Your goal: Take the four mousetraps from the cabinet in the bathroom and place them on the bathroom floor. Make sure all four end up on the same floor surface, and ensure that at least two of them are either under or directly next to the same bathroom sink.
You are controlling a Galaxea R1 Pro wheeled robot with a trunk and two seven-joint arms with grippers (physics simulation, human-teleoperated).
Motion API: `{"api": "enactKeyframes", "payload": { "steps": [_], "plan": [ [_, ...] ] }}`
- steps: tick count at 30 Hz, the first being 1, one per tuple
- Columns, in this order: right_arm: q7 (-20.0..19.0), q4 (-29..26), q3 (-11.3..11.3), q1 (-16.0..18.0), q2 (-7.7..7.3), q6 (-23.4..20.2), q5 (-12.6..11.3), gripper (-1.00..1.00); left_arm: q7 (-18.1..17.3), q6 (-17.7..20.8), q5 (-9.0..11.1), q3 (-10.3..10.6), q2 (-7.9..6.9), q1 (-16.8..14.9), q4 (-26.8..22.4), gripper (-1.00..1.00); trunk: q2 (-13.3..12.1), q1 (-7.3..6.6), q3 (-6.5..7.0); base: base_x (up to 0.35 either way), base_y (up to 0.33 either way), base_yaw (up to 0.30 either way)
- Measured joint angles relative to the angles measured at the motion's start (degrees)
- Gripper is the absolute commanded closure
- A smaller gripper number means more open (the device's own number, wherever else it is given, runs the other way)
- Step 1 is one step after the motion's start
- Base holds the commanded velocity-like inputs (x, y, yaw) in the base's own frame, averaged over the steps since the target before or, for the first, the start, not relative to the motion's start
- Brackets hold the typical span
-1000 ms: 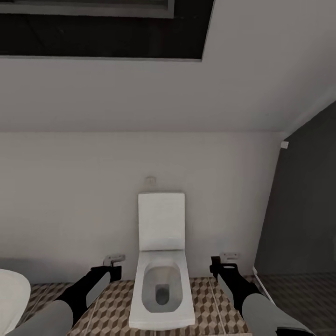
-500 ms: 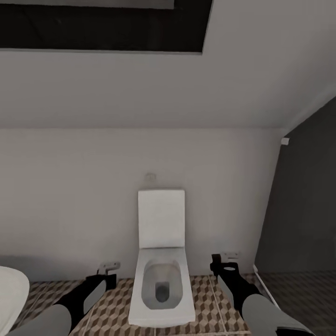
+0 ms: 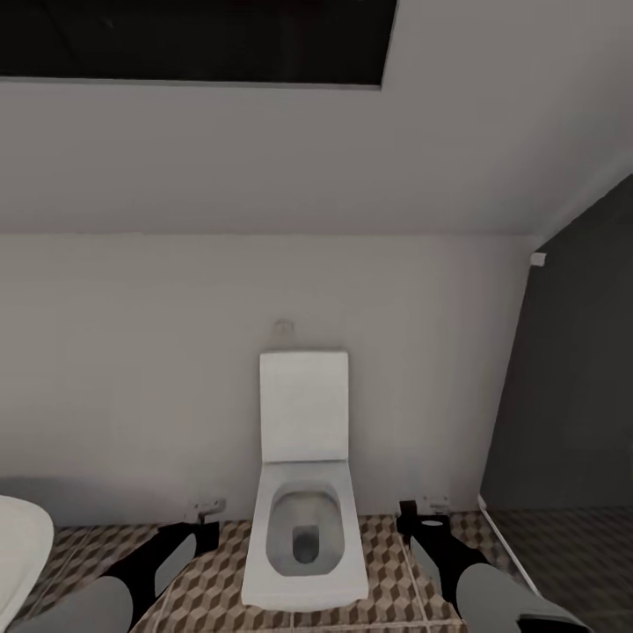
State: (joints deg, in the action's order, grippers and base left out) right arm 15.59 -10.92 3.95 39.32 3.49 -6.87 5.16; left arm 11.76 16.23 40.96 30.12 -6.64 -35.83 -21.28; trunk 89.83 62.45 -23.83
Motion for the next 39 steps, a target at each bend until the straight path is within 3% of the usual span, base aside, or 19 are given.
{"api": "enactKeyframes", "payload": {
  "steps": [6, 13, 17, 39],
  "plan": [
    [0.07, 3.4, -0.08, 0.02, -0.07, 0.08, 0.05, 1.0, -0.03, -0.63, 0.06, -0.01, 0.09, 0.0, 1.3, 1.0, 2.41, 1.32, -1.08, 0.0, 0.0, 0.0],
    [0.09, 4.1, -0.07, 0.01, -0.67, 0.04, 0.01, 1.0, -0.03, -6.04, -0.05, 0.08, 0.29, -0.01, 3.7, 1.0, 5.22, 2.86, -2.33, 0.0, 0.0, 0.0],
    [0.09, 4.17, -0.04, 0.03, -0.87, 0.06, 0.0, 1.0, -0.1, -7.2, -0.29, 0.08, 0.45, -0.01, 4.36, 1.0, 6.82, 3.74, -3.05, 0.0, 0.0, 0.0],
    [0.09, 4.19, -0.03, 0.04, -0.63, 0.03, 0.13, 1.0, -0.11, -7.69, -0.59, 0.13, 1.33, -0.02, 6.7, 1.0, 15.65, 8.57, -7.0, 0.0, 0.0, 0.0]
  ]
}}
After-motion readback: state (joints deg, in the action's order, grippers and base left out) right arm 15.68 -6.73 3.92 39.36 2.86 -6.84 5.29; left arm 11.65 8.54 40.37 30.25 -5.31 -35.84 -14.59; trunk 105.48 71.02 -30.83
